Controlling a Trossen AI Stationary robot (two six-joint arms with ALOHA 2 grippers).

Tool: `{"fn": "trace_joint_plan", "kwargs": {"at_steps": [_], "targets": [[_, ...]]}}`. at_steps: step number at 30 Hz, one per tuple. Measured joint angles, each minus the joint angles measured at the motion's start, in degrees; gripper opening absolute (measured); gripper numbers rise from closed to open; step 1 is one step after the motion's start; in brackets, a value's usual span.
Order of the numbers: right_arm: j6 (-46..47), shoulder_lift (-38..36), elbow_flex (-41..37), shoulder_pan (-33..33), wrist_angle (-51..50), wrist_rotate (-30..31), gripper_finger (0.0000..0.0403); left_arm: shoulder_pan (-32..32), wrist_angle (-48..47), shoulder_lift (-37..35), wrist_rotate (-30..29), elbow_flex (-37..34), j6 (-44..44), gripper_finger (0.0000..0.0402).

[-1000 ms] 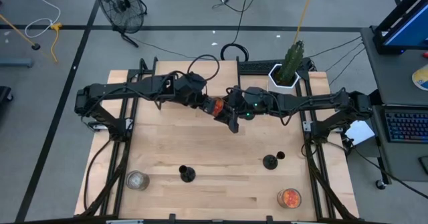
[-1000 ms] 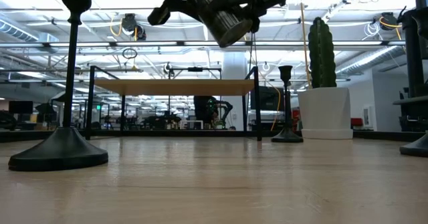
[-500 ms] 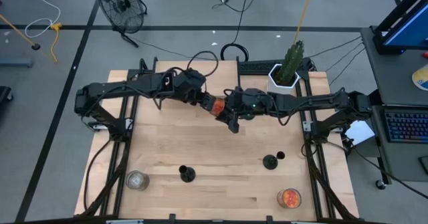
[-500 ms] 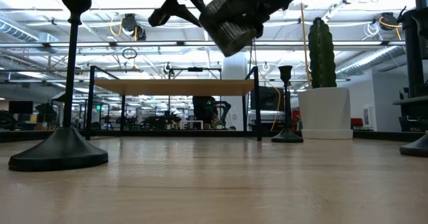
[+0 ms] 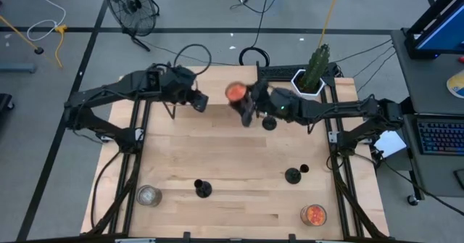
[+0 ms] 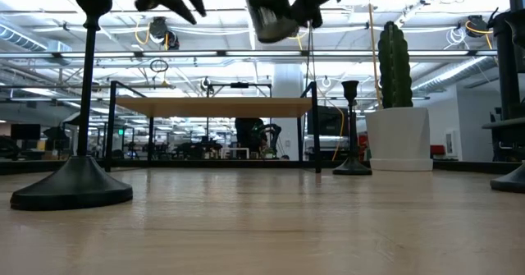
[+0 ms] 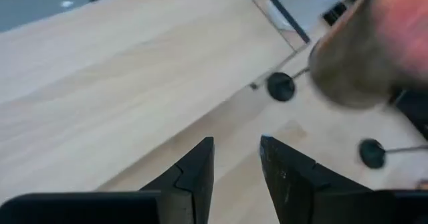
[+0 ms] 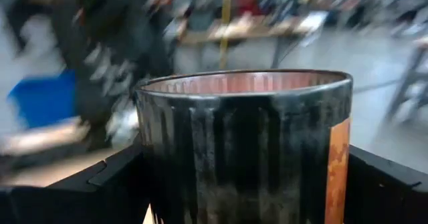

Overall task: Pick & Place candle stick holders
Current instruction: Put the top silver scented candle on the shelf

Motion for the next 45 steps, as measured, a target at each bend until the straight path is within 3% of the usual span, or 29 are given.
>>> {"fn": "trace_joint_plan", "kwargs": {"at_steps": [7,16,23,29,37,45], "targets": [[-0.64,4.45,0.02,-5.91,17.08,2.79,0.0354,-3.18,-6.36,-0.92,-5.87,-0.10,-4.13,0.0127],[1.05,10.44,0.58,-10.06,21.32,8.45,0.0354,-5.52,-6.81,-1.84,-9.75,-5.79,-7.69,0.0127],[-4.40,13.74,5.43,-4.82,21.37,20.41,0.0354,-5.48,-8.54,-6.22,-10.41,-13.77,-12.81,0.0127],[-4.99,20.70,11.27,-4.25,20.95,30.01,0.0354,-5.48,-8.25,-11.43,-10.19,-17.34,-12.28,0.0127],[-5.00,29.98,22.52,-7.98,16.88,37.69,0.0354,-5.48,-8.23,-15.44,-10.18,-17.97,-7.01,0.0127],[2.63,31.02,24.50,-8.88,6.67,41.44,0.0354,-5.48,-8.23,-16.61,-10.24,-17.97,-2.12,0.0127]]}}
